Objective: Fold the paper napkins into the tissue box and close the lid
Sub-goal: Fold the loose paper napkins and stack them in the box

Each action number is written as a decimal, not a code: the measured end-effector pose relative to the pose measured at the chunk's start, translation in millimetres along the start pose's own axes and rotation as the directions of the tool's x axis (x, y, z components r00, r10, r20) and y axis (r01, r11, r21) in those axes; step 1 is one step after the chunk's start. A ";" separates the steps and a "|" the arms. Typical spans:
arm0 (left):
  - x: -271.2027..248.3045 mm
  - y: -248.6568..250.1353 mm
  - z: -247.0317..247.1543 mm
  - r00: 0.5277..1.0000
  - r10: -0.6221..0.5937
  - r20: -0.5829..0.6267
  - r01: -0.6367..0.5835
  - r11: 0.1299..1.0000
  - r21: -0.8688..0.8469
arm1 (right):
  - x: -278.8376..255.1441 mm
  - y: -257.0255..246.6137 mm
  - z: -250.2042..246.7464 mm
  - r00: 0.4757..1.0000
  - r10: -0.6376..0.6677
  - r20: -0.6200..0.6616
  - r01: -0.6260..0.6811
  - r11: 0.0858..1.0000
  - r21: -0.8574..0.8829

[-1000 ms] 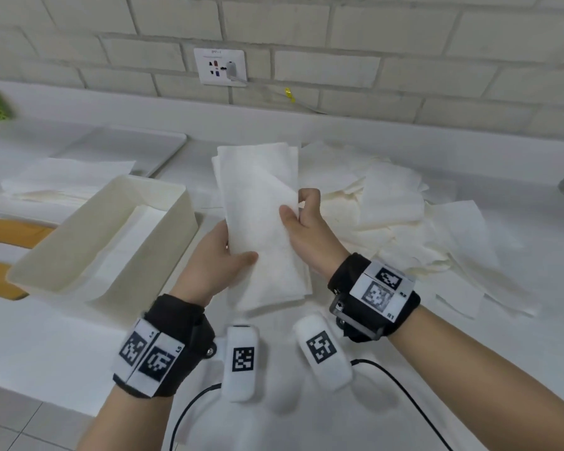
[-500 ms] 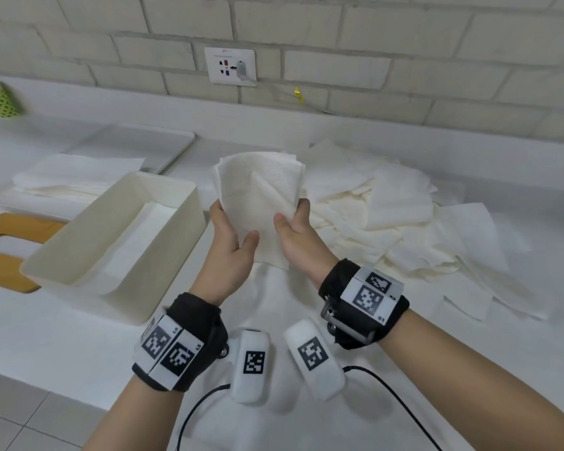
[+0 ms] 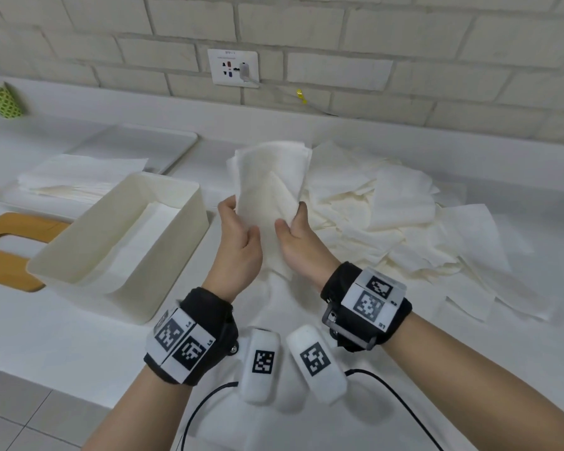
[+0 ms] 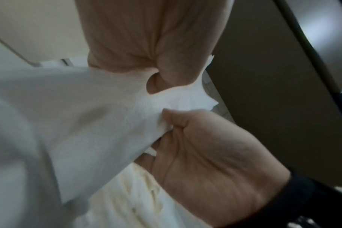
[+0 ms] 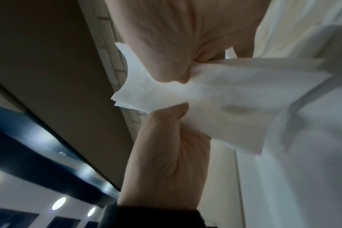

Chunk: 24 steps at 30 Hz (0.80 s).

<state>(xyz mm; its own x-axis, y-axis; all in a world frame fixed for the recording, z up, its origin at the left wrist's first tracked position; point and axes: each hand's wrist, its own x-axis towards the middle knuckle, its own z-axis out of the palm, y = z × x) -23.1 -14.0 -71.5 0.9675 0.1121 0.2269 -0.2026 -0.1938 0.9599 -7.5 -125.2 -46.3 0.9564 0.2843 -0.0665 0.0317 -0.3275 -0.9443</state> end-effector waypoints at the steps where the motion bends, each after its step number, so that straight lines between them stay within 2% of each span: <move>1: 2.5 4.8 0.4 0.999 0.039 -0.033 -0.040 0.999 -0.014 | 0.7 -2.3 -1.4 0.999 -0.043 -0.027 0.043 0.999 0.022; 4: 4.8 10.6 -0.1 0.989 0.098 -0.112 -0.106 0.992 -0.066 | 3.3 -3.7 -5.7 0.990 -0.120 -0.071 0.126 0.987 0.095; 9: -6.1 -5.6 3.0 0.995 -0.088 -0.040 0.077 0.974 -0.213 | 5.7 19.2 -1.9 0.994 -0.092 -0.054 0.091 0.996 -0.022; 11: -7.4 -7.2 3.8 0.993 -0.114 -0.042 0.100 0.962 -0.254 | 6.1 23.0 -0.2 0.992 -0.109 -0.063 0.106 0.993 -0.051; 15: -2.4 5.5 -2.3 0.992 -0.045 -0.121 0.009 0.960 -0.281 | 9.5 21.5 -2.3 0.990 -0.109 -0.088 0.105 0.993 -0.051; 18: 3.6 18.7 -17.6 0.967 0.098 -0.236 -0.159 0.955 -0.252 | 14.4 14.5 -10.3 0.988 -0.140 -0.069 0.130 0.983 -0.127; 20: 4.7 22.9 -29.8 0.939 0.164 -0.303 -0.226 0.957 -0.181 | 16.9 6.0 -20.3 0.984 -0.178 -0.017 0.170 0.959 -0.228; 22: 2.4 21.1 -38.1 0.931 0.189 -0.311 -0.207 0.978 -0.025 | 21.0 -3.9 -32.4 0.971 -0.236 0.036 0.232 0.902 -0.365; 24: -0.3 11.4 -39.3 0.959 0.134 -0.251 -0.105 0.987 0.126 | 26.4 -14.2 -41.5 0.958 -0.274 0.080 0.277 0.819 -0.502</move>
<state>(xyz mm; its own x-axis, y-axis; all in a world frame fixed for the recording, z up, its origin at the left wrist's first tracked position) -31.7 22.0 -54.2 0.8626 0.3259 0.3871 -0.2821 -0.3253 0.9025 29.4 -150.4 -21.3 0.8846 0.4345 0.1696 0.4363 -0.6422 -0.6303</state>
